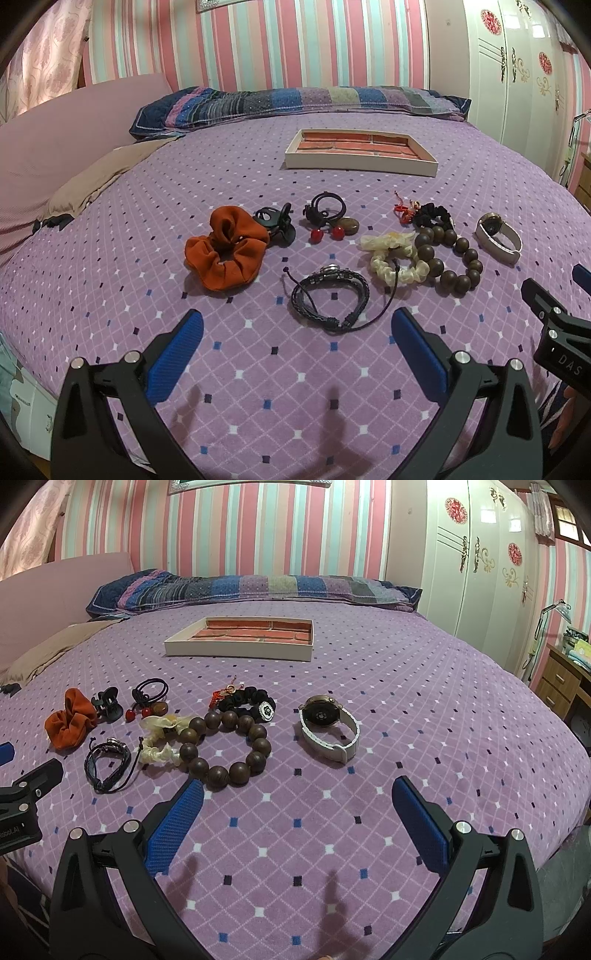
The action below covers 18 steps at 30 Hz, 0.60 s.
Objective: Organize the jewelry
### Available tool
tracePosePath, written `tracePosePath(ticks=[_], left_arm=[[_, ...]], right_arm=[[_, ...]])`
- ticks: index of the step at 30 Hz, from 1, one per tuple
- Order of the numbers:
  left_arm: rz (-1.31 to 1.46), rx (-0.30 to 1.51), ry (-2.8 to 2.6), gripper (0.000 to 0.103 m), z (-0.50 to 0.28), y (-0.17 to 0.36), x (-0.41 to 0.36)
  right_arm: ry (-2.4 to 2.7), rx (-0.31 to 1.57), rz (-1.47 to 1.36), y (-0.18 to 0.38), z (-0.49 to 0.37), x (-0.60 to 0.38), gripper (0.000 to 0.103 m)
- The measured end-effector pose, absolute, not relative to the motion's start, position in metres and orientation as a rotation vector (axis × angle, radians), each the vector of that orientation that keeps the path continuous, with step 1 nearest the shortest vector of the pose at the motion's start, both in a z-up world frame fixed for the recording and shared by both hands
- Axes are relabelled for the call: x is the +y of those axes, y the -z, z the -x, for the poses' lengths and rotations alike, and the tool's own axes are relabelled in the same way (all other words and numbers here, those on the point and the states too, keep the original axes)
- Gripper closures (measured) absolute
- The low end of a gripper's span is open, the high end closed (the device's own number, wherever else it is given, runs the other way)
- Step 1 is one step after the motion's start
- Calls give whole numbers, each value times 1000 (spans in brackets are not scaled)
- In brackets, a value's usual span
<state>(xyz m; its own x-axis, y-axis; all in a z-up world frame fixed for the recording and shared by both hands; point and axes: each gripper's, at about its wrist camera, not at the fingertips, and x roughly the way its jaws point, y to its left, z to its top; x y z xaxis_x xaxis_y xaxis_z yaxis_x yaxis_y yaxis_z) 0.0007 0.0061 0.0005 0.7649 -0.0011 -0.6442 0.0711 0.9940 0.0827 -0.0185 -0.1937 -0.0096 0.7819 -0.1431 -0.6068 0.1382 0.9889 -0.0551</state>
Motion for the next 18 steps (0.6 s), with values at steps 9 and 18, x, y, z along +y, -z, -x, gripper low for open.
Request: tracePosePath(ticks=[9, 18], left_arm=[[-80, 724, 17, 4, -4, 7, 16], [-75, 753, 15, 4, -10, 11, 17]], right_arm=[[144, 667, 1, 12, 16, -195, 4], [136, 690, -17, 17, 11, -198, 4]])
